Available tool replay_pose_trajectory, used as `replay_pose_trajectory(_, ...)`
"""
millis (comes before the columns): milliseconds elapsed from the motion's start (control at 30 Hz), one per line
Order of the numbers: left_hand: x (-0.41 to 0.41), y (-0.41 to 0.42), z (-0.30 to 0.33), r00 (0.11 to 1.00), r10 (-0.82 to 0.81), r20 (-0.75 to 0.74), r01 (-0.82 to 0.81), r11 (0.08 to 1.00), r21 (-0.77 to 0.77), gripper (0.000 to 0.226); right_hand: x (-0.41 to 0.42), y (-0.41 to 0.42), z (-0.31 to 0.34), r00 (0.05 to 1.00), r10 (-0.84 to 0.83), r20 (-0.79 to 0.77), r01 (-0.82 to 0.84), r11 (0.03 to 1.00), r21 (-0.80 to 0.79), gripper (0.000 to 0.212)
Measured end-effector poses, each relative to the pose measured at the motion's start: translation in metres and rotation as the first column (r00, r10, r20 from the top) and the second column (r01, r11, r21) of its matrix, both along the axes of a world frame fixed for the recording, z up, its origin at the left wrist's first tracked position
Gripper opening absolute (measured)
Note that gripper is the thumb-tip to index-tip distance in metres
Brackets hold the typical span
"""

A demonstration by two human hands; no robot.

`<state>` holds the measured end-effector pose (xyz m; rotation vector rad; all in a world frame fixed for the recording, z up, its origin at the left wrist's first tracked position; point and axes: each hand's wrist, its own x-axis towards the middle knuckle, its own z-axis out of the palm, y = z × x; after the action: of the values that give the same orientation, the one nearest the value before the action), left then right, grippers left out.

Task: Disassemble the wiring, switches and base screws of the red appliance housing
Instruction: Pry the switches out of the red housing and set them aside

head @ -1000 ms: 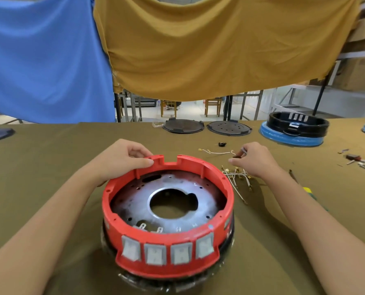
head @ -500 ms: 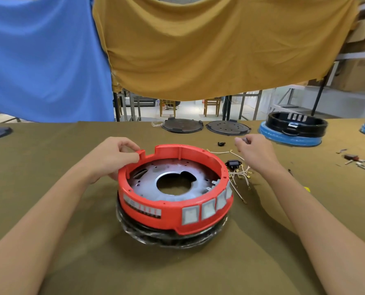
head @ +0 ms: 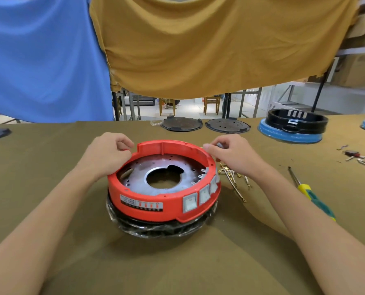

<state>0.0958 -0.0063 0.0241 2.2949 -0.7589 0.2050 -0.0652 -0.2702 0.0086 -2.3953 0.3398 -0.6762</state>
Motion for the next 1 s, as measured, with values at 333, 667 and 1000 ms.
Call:
replay_pose_trajectory(333, 0.007, 0.005, -0.001, 0.994, 0.068, -0.09, -0.071, 0.997, -0.027, 0.024, -0.001, 0.013, 0.001, 0.991, 0.12, -0.062, -0.112, 0.987, 0.119, 0.026)
replay_pose_trajectory(667, -0.077, -0.011, 0.03, 0.827, -0.544, -0.141, 0.56, 0.775, 0.292, 0.05, 0.001, 0.021, 0.004, 0.995, 0.088, -0.056, -0.083, 0.993, 0.089, 0.011)
replay_pose_trajectory(1000, -0.07, 0.001, 0.033, 0.738, -0.619, -0.27, 0.675, 0.659, 0.332, 0.041, -0.007, 0.024, 0.013, 0.976, 0.149, -0.16, -0.169, 0.978, -0.119, 0.033)
